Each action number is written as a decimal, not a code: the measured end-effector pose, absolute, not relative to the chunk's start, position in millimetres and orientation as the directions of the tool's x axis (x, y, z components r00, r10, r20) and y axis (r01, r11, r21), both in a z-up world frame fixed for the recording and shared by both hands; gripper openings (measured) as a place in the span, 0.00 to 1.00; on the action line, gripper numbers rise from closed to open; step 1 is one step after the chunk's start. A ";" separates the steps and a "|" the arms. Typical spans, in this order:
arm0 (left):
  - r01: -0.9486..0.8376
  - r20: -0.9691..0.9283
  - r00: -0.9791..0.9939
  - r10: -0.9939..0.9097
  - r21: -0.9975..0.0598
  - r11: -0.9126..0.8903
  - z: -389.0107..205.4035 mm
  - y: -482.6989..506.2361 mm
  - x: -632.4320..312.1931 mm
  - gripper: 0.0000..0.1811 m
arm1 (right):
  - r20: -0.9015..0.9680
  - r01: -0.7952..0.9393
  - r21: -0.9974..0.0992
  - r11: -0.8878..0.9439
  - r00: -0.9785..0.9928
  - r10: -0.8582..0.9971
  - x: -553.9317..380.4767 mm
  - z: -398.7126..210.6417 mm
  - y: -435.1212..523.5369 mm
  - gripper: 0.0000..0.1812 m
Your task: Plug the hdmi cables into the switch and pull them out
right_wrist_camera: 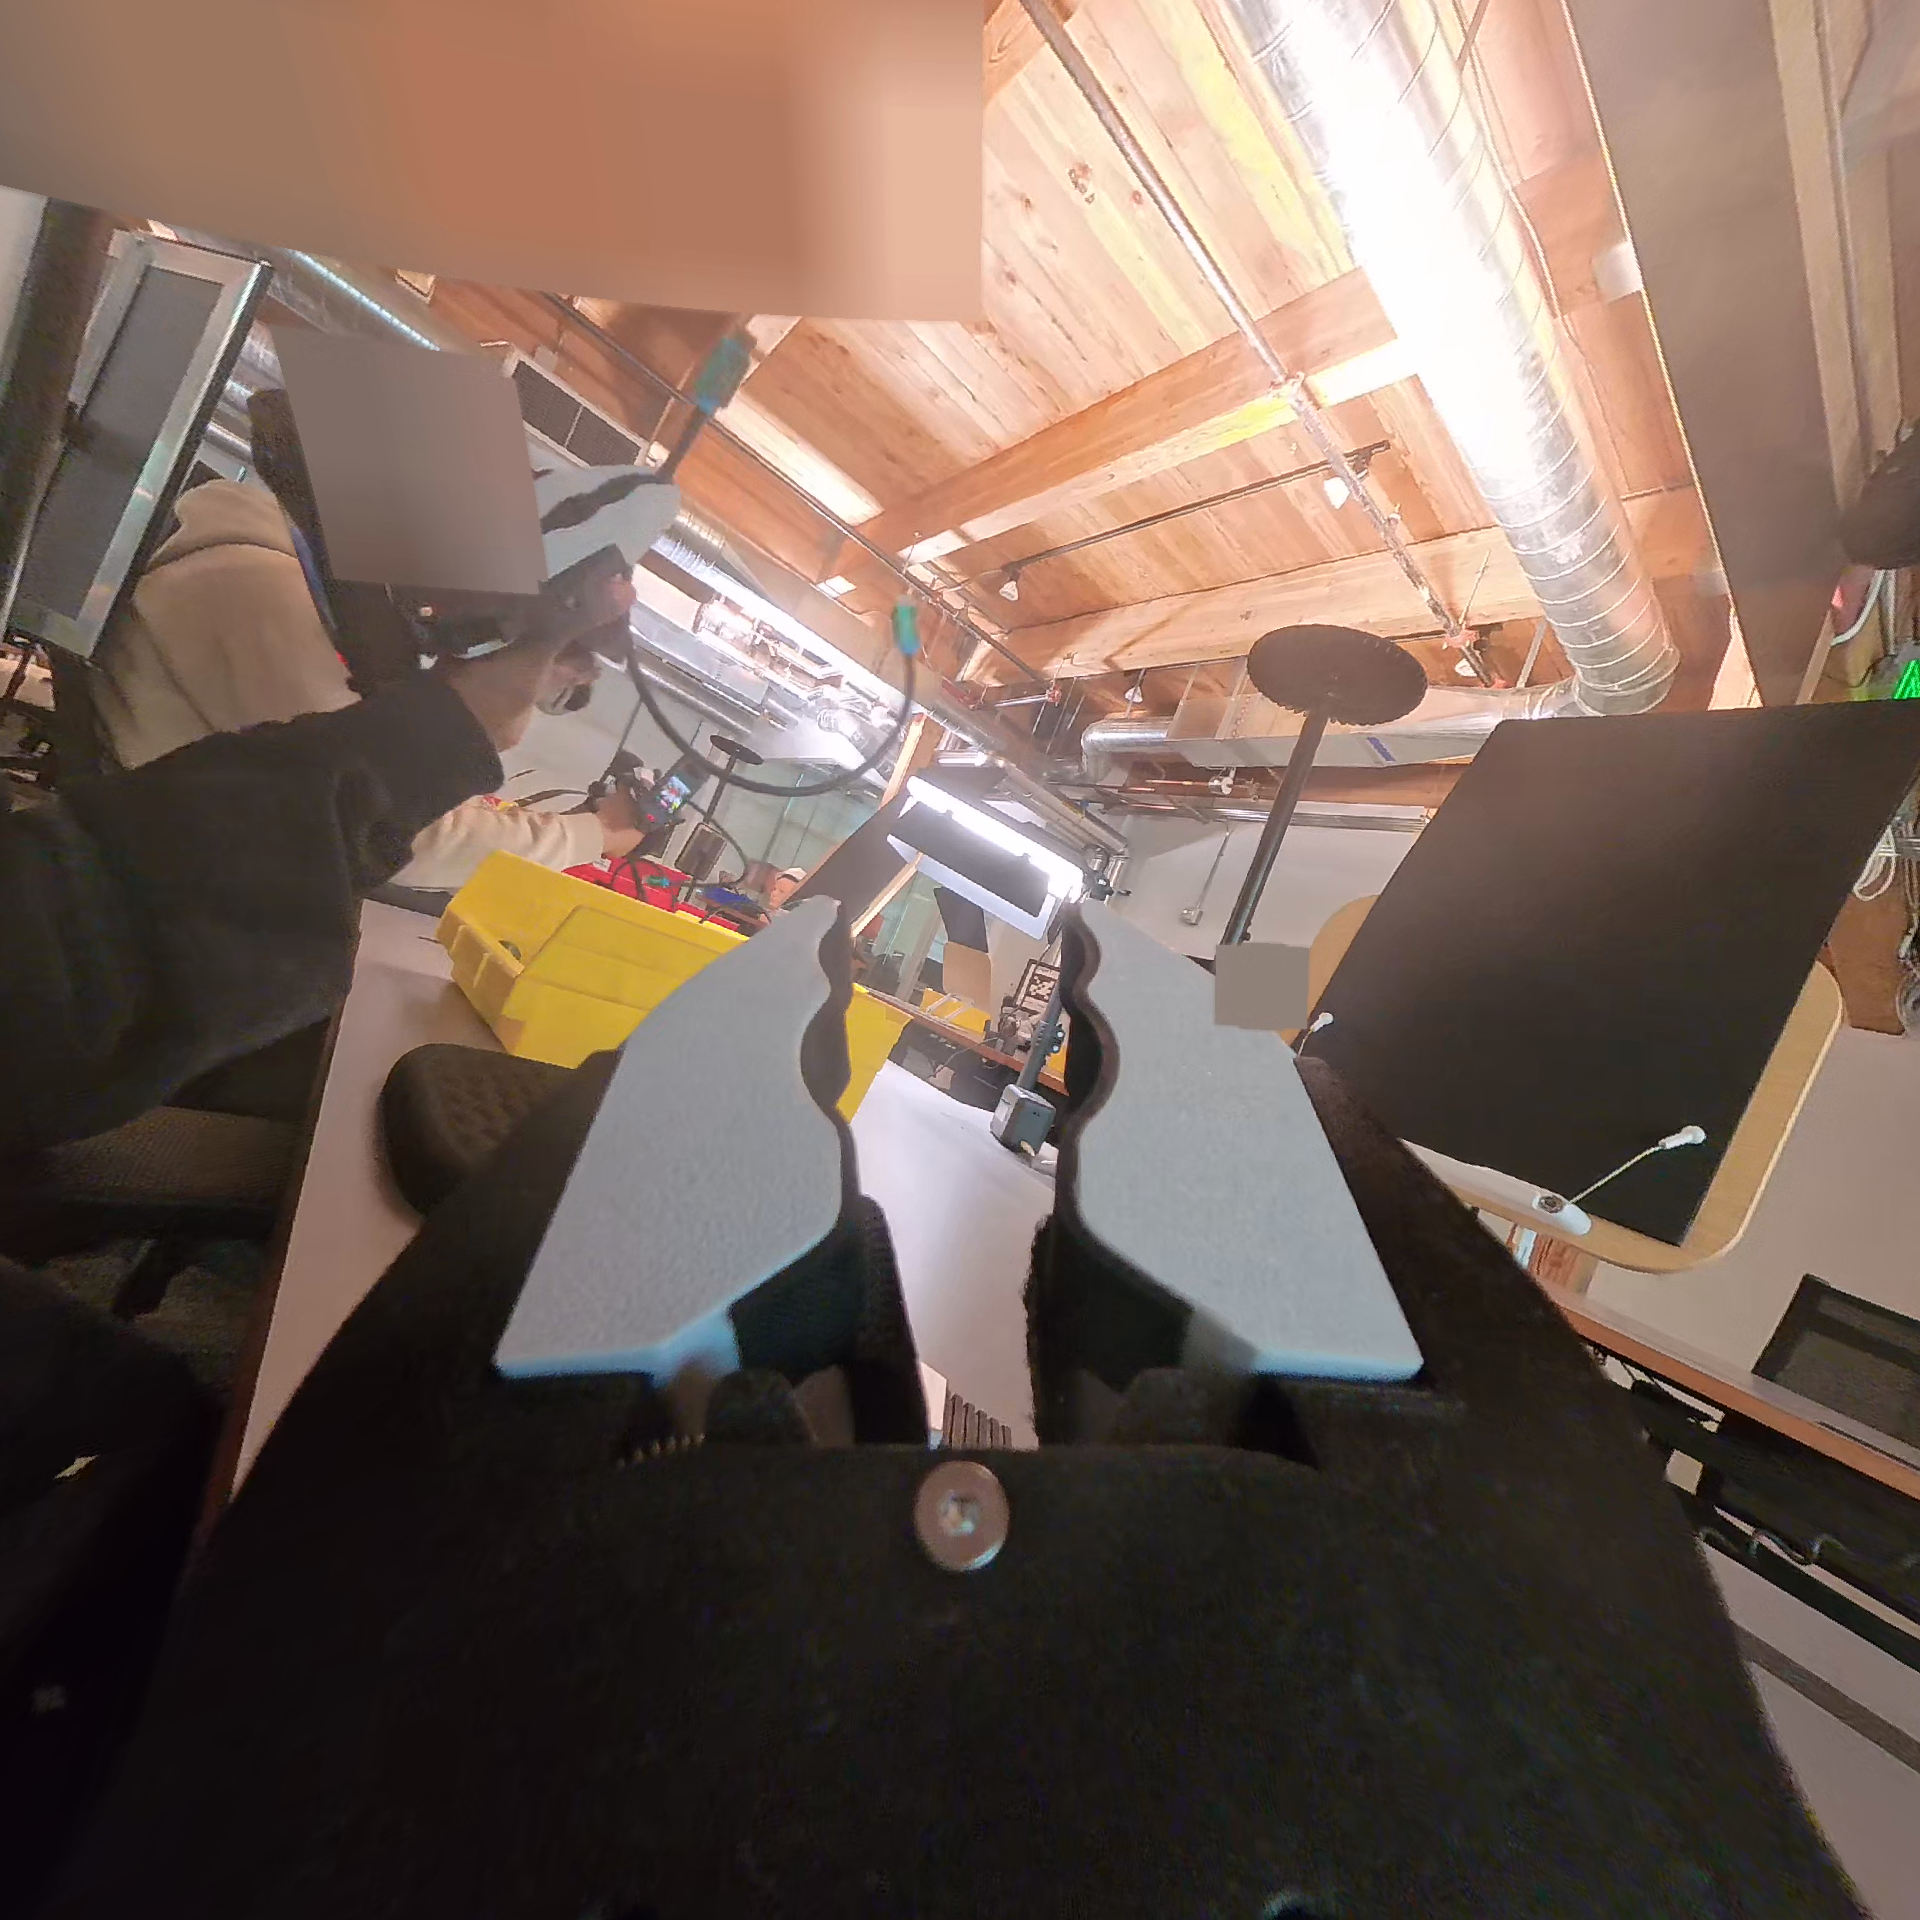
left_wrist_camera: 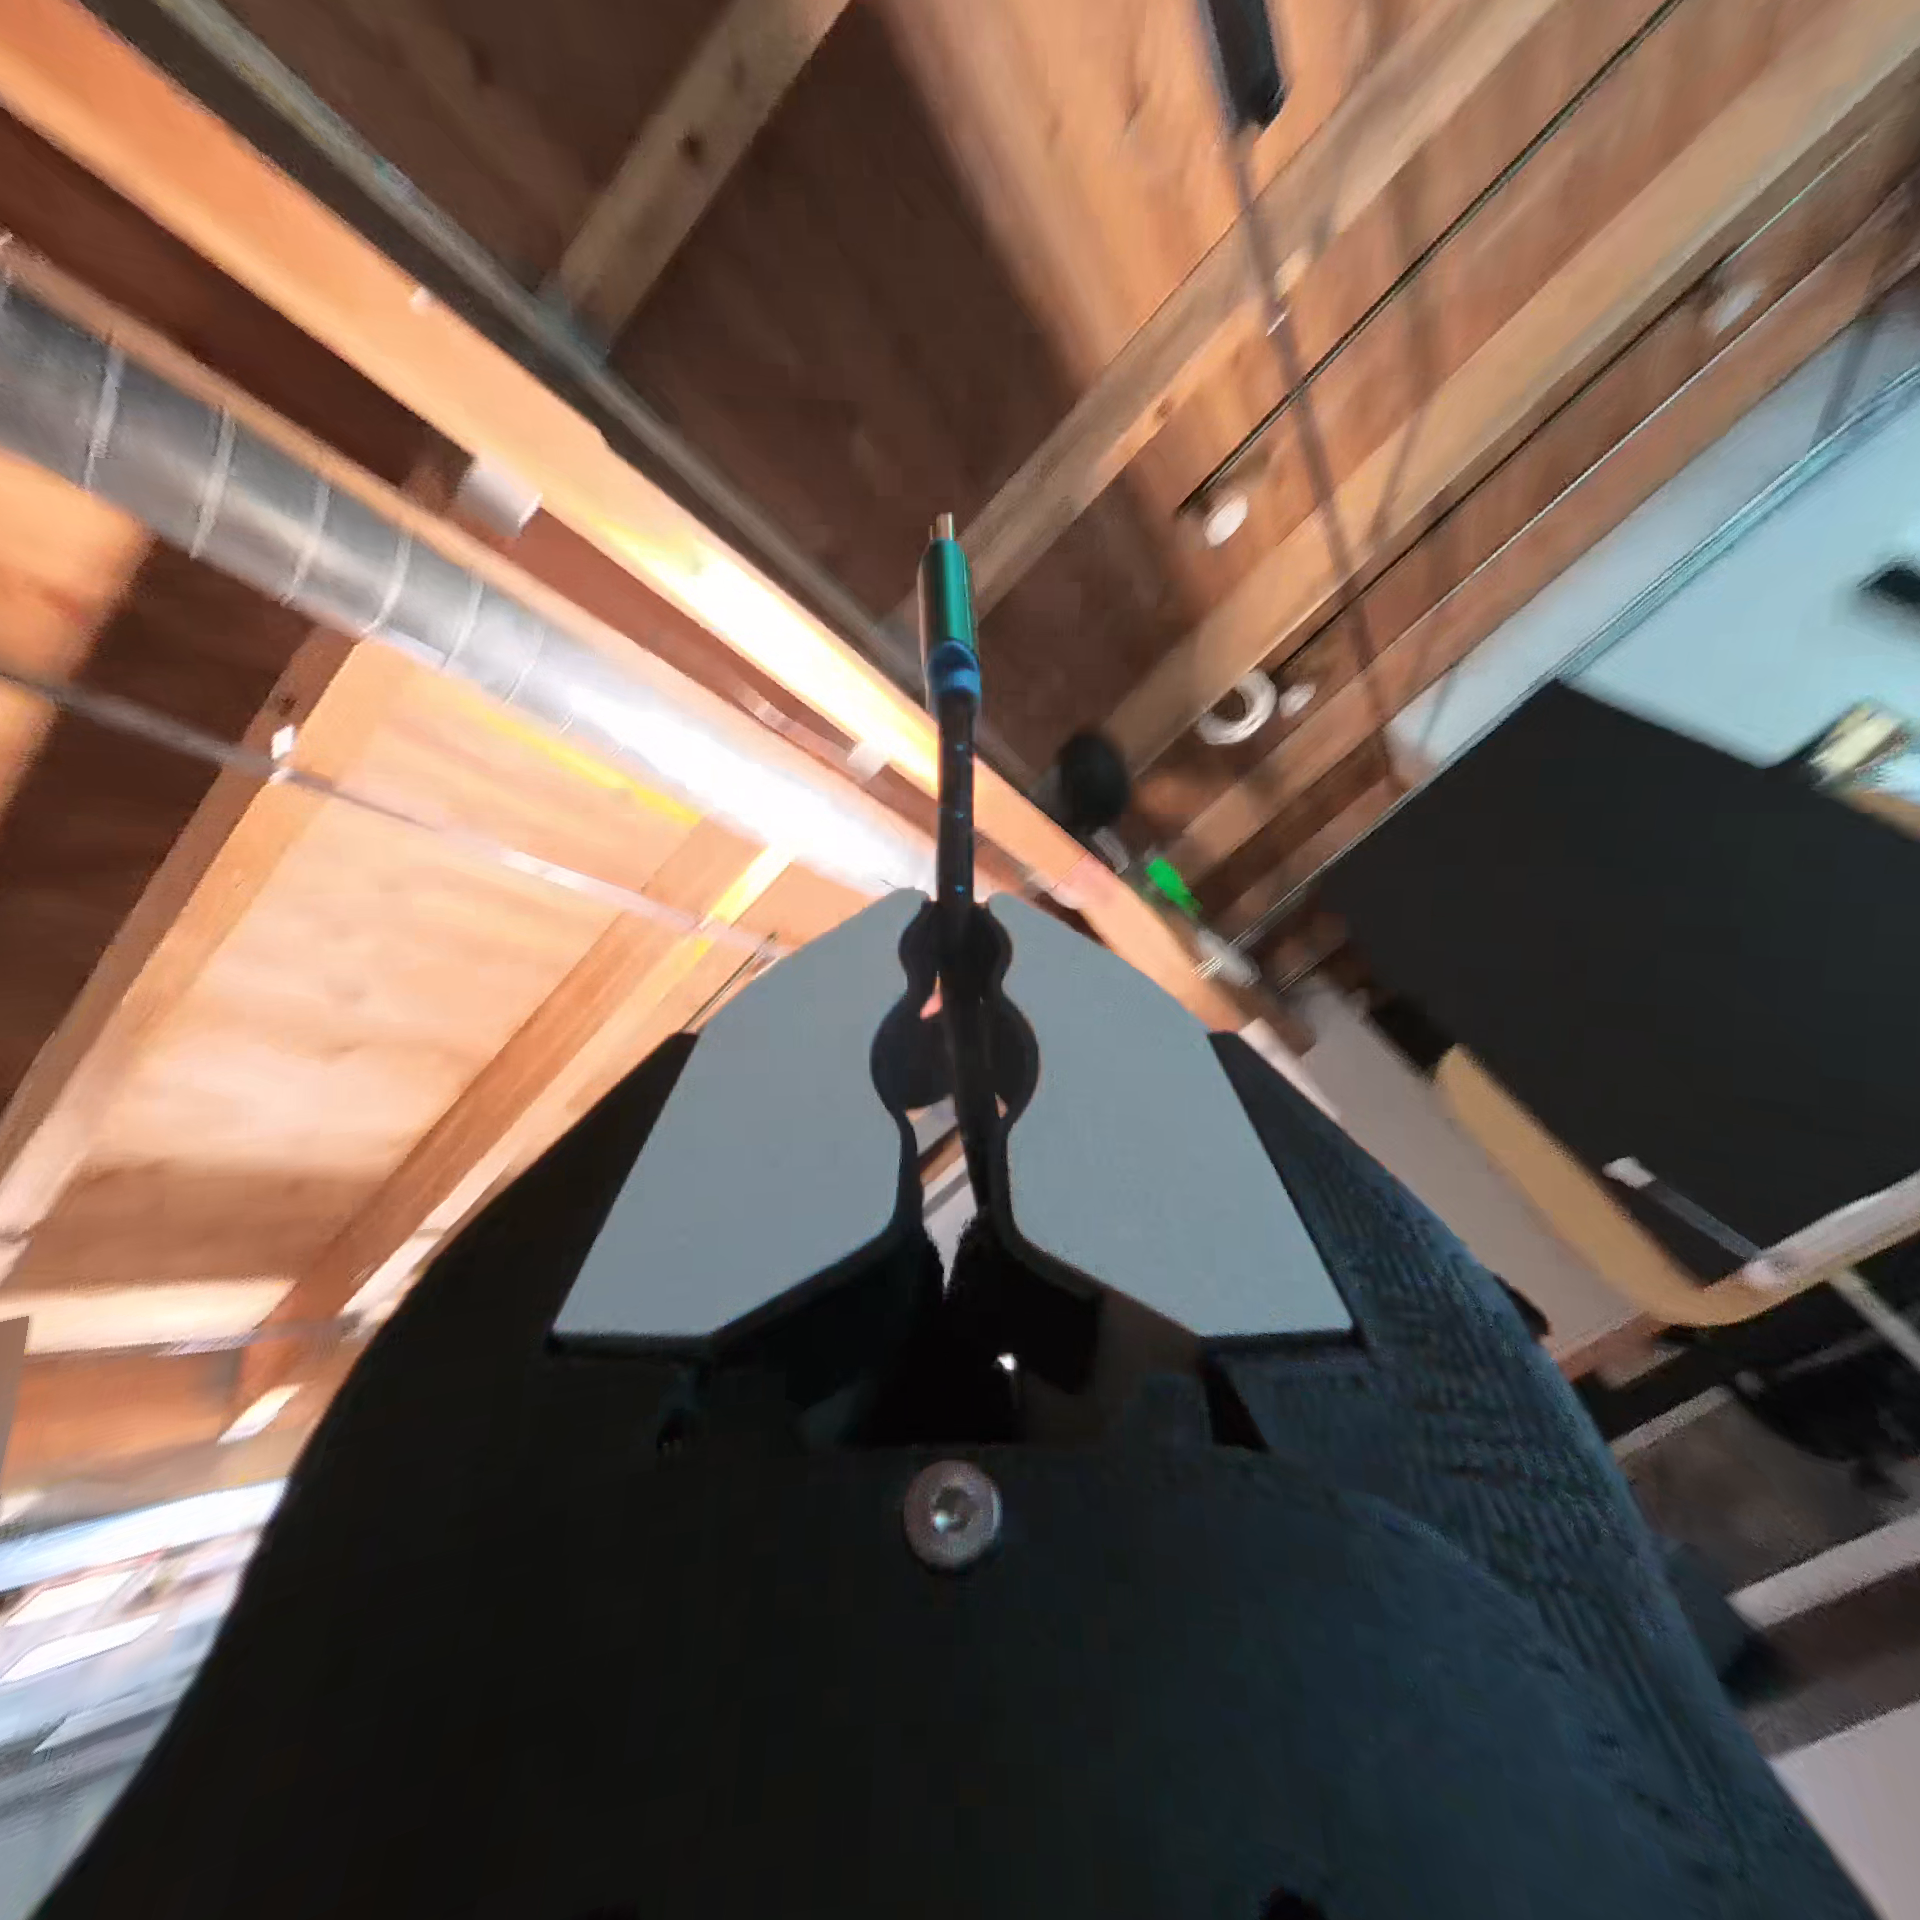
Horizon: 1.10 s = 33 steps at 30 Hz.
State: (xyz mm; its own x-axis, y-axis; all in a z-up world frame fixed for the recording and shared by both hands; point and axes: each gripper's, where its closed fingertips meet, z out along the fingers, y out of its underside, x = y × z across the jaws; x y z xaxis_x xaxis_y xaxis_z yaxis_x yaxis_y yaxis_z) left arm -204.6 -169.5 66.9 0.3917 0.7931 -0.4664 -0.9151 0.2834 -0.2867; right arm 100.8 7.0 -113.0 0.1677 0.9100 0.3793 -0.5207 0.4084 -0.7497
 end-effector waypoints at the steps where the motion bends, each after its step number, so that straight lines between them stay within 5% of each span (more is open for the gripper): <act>1: -0.907 -0.504 0.418 0.756 -0.269 0.323 64.6 -159.6 -192.6 0.03 | 0.381 -0.520 -0.749 0.410 0.168 0.909 100.8 -113.1 6.9 0.21; 7: -0.841 -0.797 0.485 0.361 -0.310 0.444 14.7 -74.3 -128.2 0.03 | 0.391 -0.513 -0.748 0.421 0.171 0.904 99.7 -114.1 5.9 0.21; 15: -0.893 -0.965 0.203 -0.166 -0.252 0.373 -103.6 7.2 -46.3 0.04 | 0.500 -0.420 -0.731 0.538 0.209 0.841 87.1 -122.6 -2.8 0.23; 24: -0.852 -0.938 0.143 -0.316 -0.279 0.444 -124.6 -1.5 -11.2 0.03 | 0.737 -0.174 -0.607 0.776 0.243 0.631 56.6 -115.7 -9.1 0.24; 30: -0.825 -0.903 0.153 -0.402 -0.341 0.451 -130.3 -10.1 -6.4 0.03 | 0.887 -0.020 -0.431 0.902 0.174 0.428 43.7 -123.3 -5.8 0.11; 33: -0.822 -0.890 0.161 -0.427 -0.360 0.441 -133.4 -10.2 -6.2 0.03 | 0.894 -0.021 -0.432 0.902 0.120 0.431 42.9 -126.8 -10.8 0.07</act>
State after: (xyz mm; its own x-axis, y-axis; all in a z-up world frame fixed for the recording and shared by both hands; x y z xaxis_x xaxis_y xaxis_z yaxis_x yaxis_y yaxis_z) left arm -6.2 -10.2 -133.4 0.1605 -0.4273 -0.8897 -0.8219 0.4413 -0.3602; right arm 42.9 -10.8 -126.8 0.1202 0.4313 0.8941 -0.0210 0.9016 -0.4321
